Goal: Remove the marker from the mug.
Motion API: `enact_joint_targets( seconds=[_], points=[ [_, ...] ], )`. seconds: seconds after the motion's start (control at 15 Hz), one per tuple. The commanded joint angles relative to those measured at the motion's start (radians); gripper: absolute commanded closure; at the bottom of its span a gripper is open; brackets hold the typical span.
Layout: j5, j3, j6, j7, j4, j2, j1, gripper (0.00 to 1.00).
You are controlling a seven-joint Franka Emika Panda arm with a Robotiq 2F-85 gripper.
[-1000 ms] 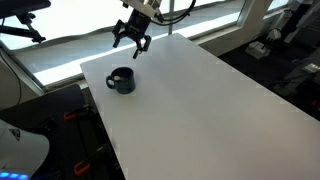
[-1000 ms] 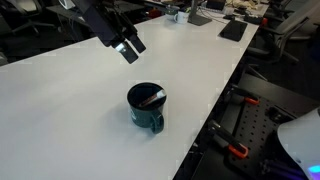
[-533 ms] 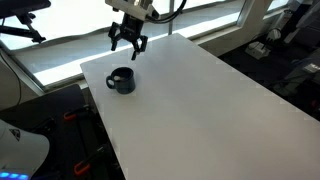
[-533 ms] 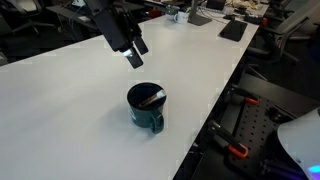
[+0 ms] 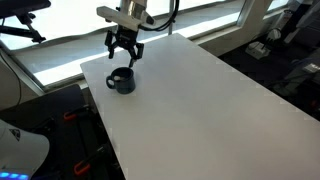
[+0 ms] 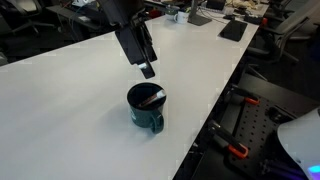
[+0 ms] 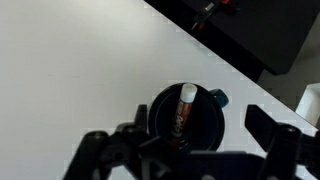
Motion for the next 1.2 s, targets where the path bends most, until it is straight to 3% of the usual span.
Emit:
enact_joint_targets(
  seconds=[0.0, 0.6, 0.93, 1.13],
  points=[
    [-0.010, 0.001, 0.105, 0.001, -0.087, -0.046, -0.001, 0.00],
    [-0.002, 0.002, 0.156, -0.003, -0.124, -0.038, -0.003, 0.00],
    [-0.022, 0.002, 0.143, 0.010, -0.099, -0.008, 0.005, 0.11],
    [-0.036, 0.001, 0.132, 0.014, -0.083, 0.021, 0.009, 0.10]
  ],
)
